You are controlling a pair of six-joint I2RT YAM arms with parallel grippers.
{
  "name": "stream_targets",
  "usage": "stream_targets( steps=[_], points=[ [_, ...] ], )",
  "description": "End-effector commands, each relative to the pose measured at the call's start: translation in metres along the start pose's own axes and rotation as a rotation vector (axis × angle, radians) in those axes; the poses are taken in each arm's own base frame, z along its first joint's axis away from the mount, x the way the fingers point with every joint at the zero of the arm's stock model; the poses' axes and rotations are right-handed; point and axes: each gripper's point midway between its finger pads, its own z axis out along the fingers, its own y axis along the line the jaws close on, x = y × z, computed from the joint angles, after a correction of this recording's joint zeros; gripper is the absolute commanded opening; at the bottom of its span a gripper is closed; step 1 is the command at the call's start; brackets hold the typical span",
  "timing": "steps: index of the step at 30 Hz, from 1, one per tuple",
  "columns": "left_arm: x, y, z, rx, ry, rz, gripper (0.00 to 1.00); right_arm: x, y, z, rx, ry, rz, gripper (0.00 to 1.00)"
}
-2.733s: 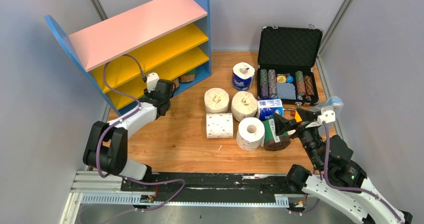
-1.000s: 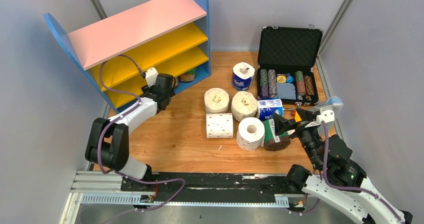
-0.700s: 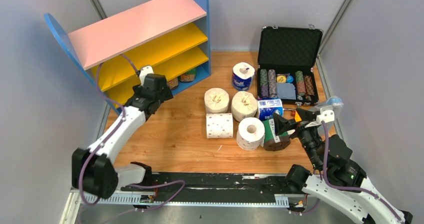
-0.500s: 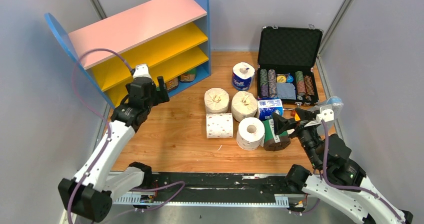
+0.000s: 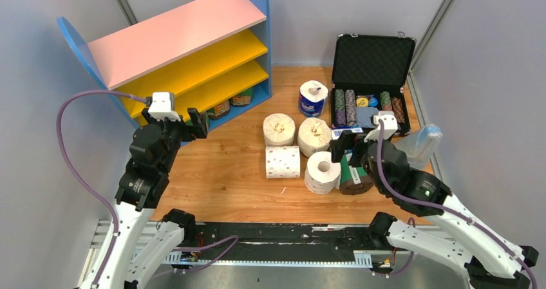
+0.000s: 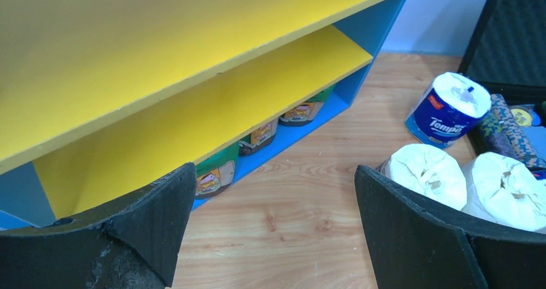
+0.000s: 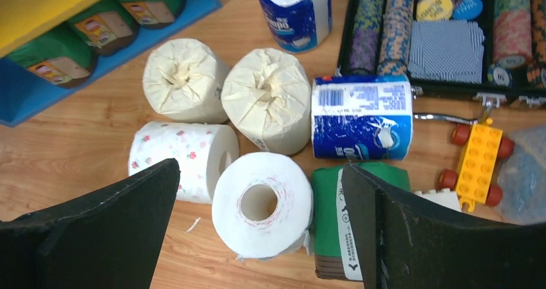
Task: Place and organize the paper towels onto the shelf
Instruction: Place the paper towel on the shelf, then adjust the paper towel at the center of the board.
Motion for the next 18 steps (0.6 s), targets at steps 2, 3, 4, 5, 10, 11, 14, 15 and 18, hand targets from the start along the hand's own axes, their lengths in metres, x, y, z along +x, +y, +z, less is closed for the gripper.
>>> stream_targets(
  steps=[2, 3, 4, 5, 10, 11, 14, 15, 18],
  points=[
    [-0.001, -0.007, -0.001, 0.052, -0.060, 0.006, 1.00, 0.027, -0.021, 0.011, 0.168, 0.186, 0.189, 1.00],
    [0.000, -0.006, -0.001, 0.052, -0.066, 0.003, 1.00, 0.033, -0.028, 0.015, 0.192, 0.226, 0.234, 1.00],
    [0.000, -0.006, -0.001, 0.049, -0.066, 0.000, 1.00, 0.038, -0.033, 0.018, 0.205, 0.258, 0.275, 1.00],
    [0.001, -0.005, -0.001, 0.047, -0.069, -0.003, 1.00, 0.043, -0.040, 0.021, 0.224, 0.282, 0.313, 1.00],
    [0.004, -0.008, -0.002, 0.061, -0.073, -0.032, 1.00, 0.065, -0.069, 0.038, 0.323, 0.393, 0.409, 1.00],
    [0.003, -0.009, -0.003, 0.064, -0.075, -0.036, 1.00, 0.071, -0.072, 0.041, 0.334, 0.429, 0.417, 1.00],
    [0.004, -0.009, -0.008, 0.066, -0.077, -0.035, 1.00, 0.088, -0.073, 0.049, 0.333, 0.532, 0.440, 1.00],
    [0.002, -0.008, -0.012, 0.068, -0.093, -0.032, 1.00, 0.092, -0.075, 0.050, 0.341, 0.555, 0.436, 1.00],
    [-0.001, -0.003, -0.020, 0.048, -0.132, -0.032, 1.00, 0.096, -0.080, 0.050, 0.376, 0.585, 0.416, 1.00]
  ],
)
